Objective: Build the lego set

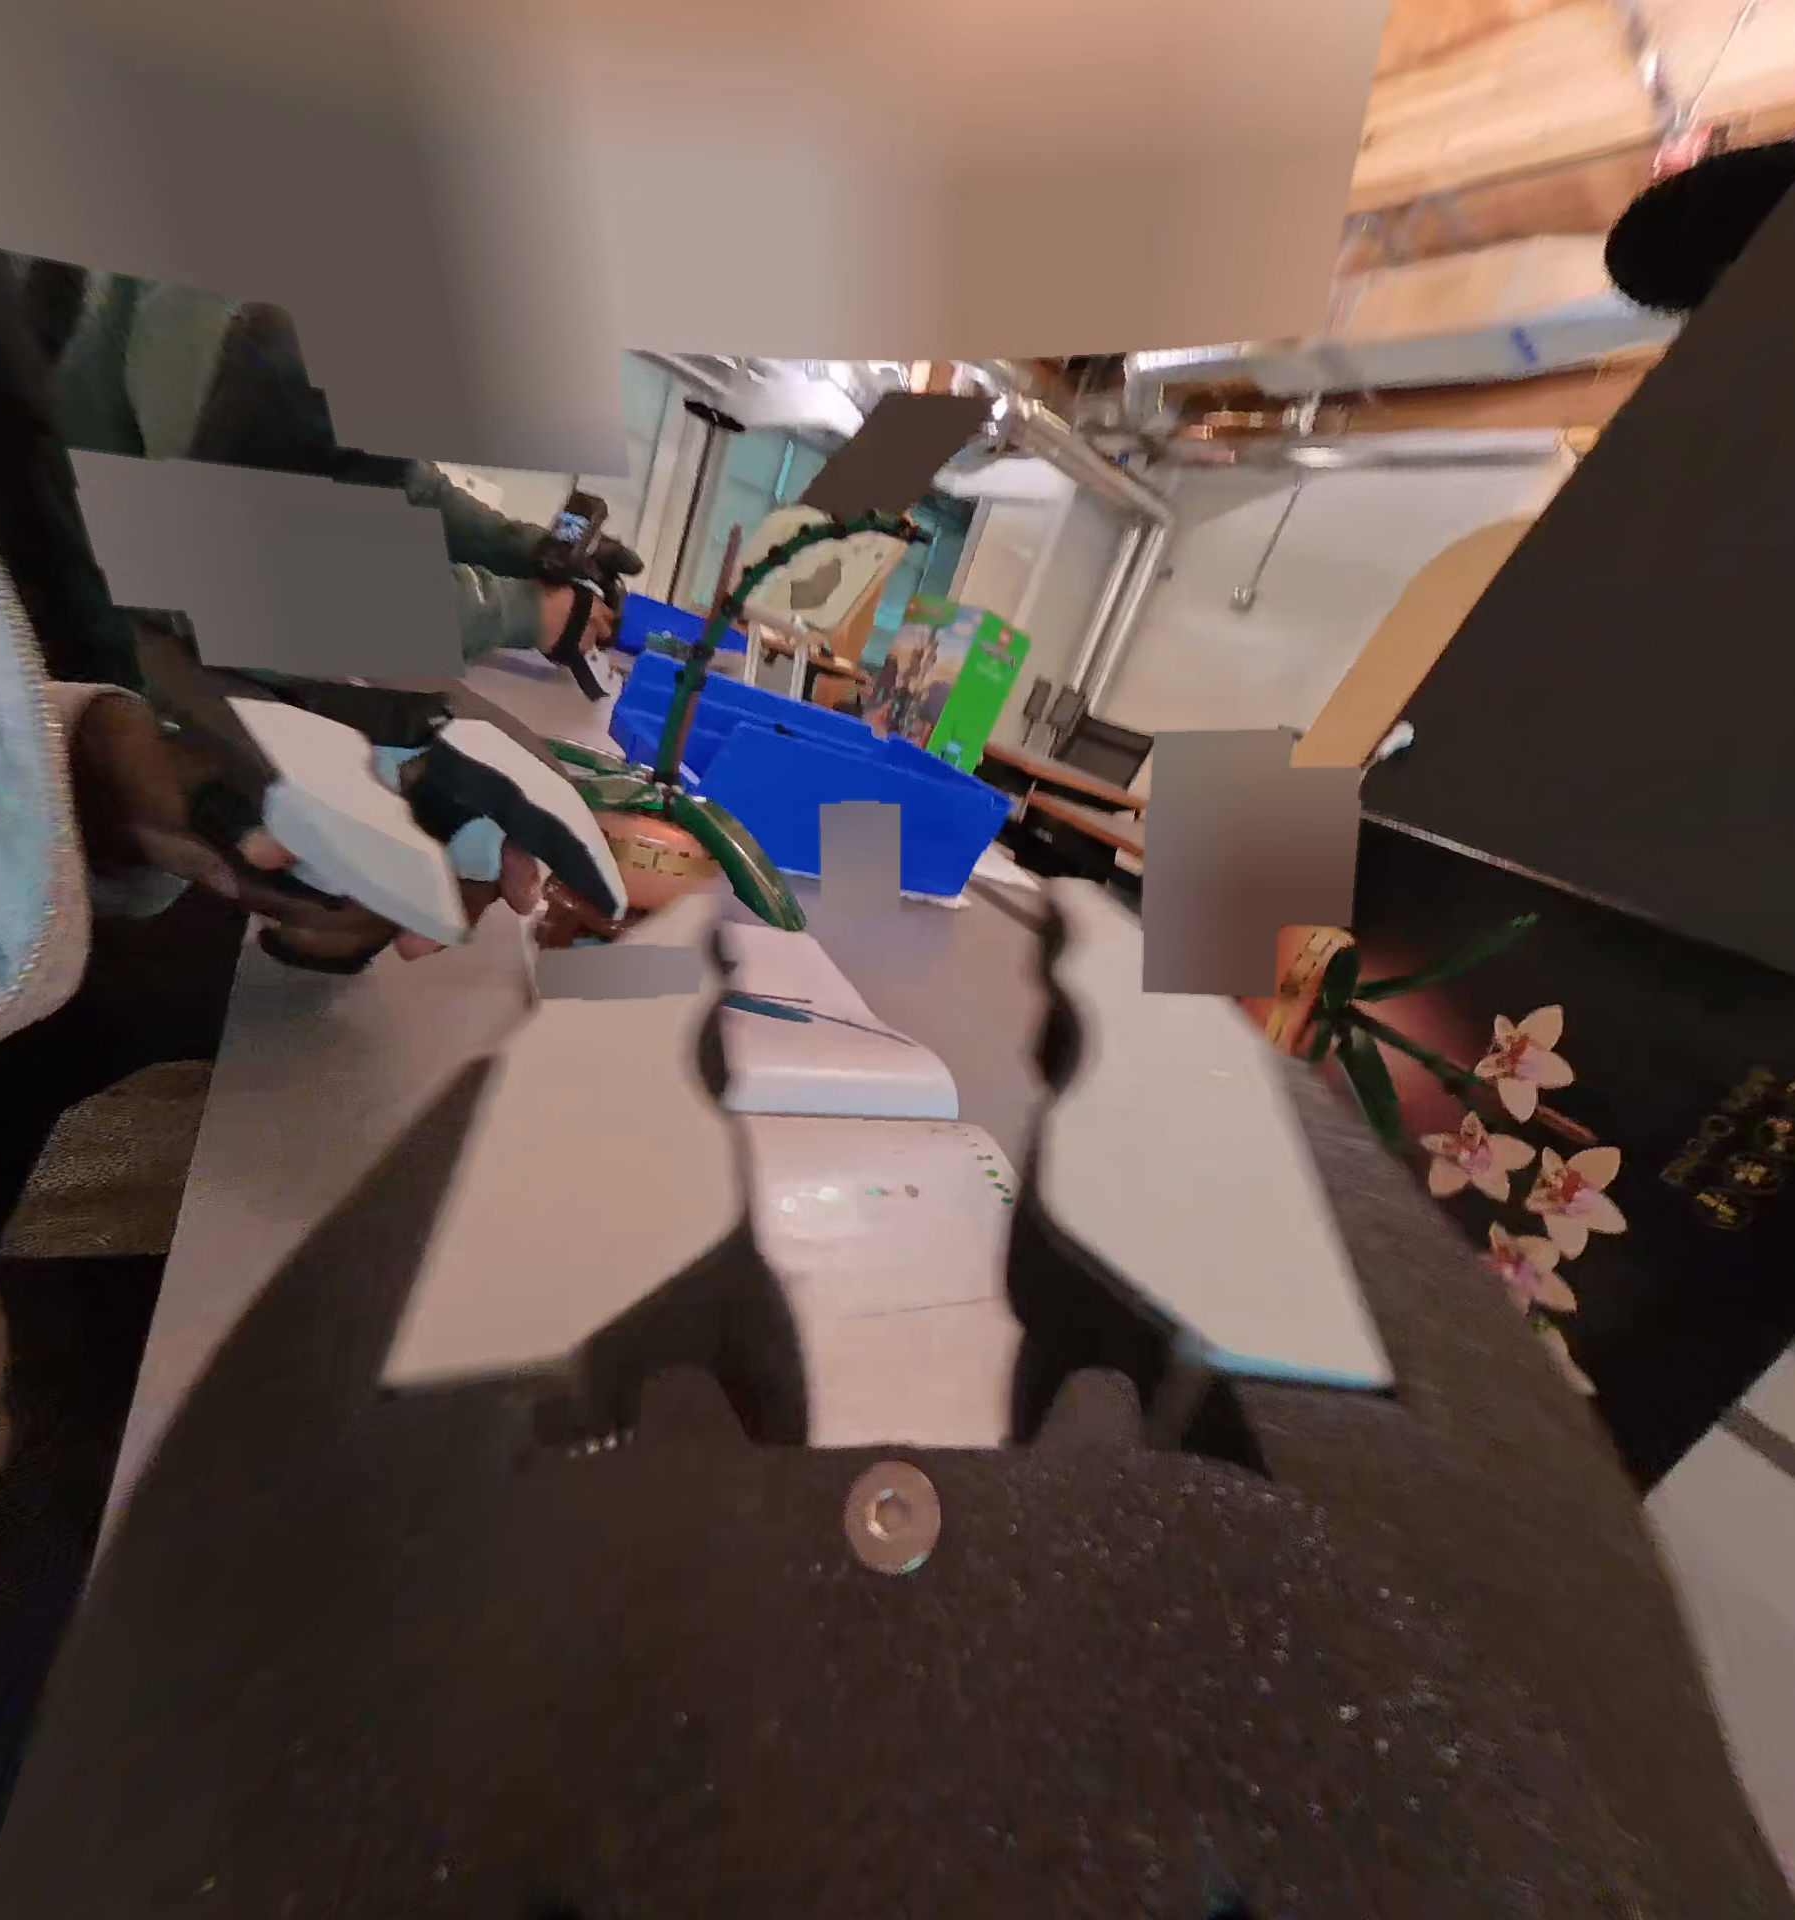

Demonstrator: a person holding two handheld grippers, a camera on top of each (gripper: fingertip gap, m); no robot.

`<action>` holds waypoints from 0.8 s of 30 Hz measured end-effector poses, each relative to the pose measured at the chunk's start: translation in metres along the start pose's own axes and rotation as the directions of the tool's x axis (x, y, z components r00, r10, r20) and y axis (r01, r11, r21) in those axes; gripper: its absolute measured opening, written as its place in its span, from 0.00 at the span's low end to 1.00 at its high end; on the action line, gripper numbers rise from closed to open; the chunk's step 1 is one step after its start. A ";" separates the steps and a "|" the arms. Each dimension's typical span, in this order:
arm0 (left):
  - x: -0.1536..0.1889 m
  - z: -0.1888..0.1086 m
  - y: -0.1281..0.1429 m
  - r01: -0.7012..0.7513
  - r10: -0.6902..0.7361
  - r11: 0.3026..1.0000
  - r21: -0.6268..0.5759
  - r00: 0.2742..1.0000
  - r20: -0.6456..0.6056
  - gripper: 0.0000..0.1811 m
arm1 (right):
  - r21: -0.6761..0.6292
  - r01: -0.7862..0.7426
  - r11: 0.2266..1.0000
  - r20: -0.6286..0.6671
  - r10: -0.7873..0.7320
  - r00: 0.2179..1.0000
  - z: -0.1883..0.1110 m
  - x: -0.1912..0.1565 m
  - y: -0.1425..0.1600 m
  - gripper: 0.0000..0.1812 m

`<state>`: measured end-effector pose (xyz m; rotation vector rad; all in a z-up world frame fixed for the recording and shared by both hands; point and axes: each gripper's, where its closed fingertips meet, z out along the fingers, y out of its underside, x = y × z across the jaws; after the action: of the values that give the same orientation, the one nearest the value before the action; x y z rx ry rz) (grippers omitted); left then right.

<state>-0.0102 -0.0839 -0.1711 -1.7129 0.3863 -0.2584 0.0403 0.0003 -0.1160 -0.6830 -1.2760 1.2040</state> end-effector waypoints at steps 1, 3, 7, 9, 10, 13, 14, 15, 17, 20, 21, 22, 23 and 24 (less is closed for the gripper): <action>-0.002 0.004 0.001 -0.030 0.030 1.000 -0.002 0.999 0.022 0.24 | 0.034 0.006 0.999 0.008 -0.006 1.000 -0.004 -0.001 -0.002 0.08; -0.013 0.009 0.001 -0.076 0.076 0.997 -0.003 0.993 0.086 0.05 | 0.092 -0.090 0.992 0.022 0.089 0.996 -0.008 0.001 -0.005 0.00; -0.029 0.020 0.006 -0.052 0.057 0.997 -0.049 0.992 0.116 0.00 | 0.105 -0.260 0.960 0.013 0.260 0.965 -0.010 0.017 0.005 0.00; -0.036 0.027 0.006 -0.036 0.043 0.998 -0.056 0.992 0.122 0.00 | 0.075 -0.310 0.948 0.013 0.310 0.951 -0.010 0.022 0.011 0.01; -0.038 0.030 0.006 -0.018 0.024 0.998 -0.056 0.993 0.115 0.01 | 0.067 -0.347 0.936 0.019 0.346 0.938 -0.009 0.023 0.013 0.02; -0.042 0.041 -0.001 0.027 -0.025 0.999 -0.025 0.997 0.071 0.06 | 0.040 -0.407 0.912 -0.020 0.408 0.913 -0.005 0.031 0.018 0.03; -0.044 0.043 -0.003 0.021 -0.020 1.000 -0.019 0.998 0.062 0.09 | 0.010 -0.385 0.923 -0.030 0.385 0.923 -0.002 0.031 0.019 0.04; -0.045 0.046 -0.005 -0.001 0.002 1.000 -0.020 0.999 0.052 0.11 | -0.035 -0.343 0.939 -0.038 0.342 0.939 0.001 0.032 0.021 0.06; -0.044 0.051 -0.002 -0.072 0.074 0.996 -0.043 0.997 0.028 0.11 | -0.127 -0.235 0.964 -0.038 0.232 0.972 0.010 0.032 0.027 0.11; -0.044 0.057 0.012 -0.155 0.160 0.983 -0.098 0.986 0.045 0.08 | -0.121 -0.126 0.985 -0.023 0.124 0.992 0.023 0.036 0.035 0.23; -0.042 0.058 0.013 -0.187 0.193 0.976 -0.109 0.980 0.045 0.07 | -0.089 -0.152 0.984 -0.025 0.150 0.988 0.025 0.038 0.035 0.21; -0.041 0.060 0.015 -0.214 0.222 0.969 -0.121 0.974 0.049 0.07 | -0.057 -0.197 0.979 -0.021 0.197 0.980 0.026 0.039 0.033 0.14; -0.042 0.061 0.017 -0.226 0.237 0.964 -0.142 0.970 0.063 0.07 | -0.039 -0.237 0.971 -0.005 0.237 0.972 0.025 0.039 0.030 0.02; -0.043 0.063 0.019 -0.230 0.244 0.960 -0.162 0.967 0.070 0.07 | -0.020 -0.264 0.964 0.010 0.265 0.964 0.024 0.038 0.028 0.00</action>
<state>-0.0275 -0.0130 -0.1994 -1.8011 0.5517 0.0244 0.0043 0.0389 -0.1235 -0.8814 -1.2343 1.4162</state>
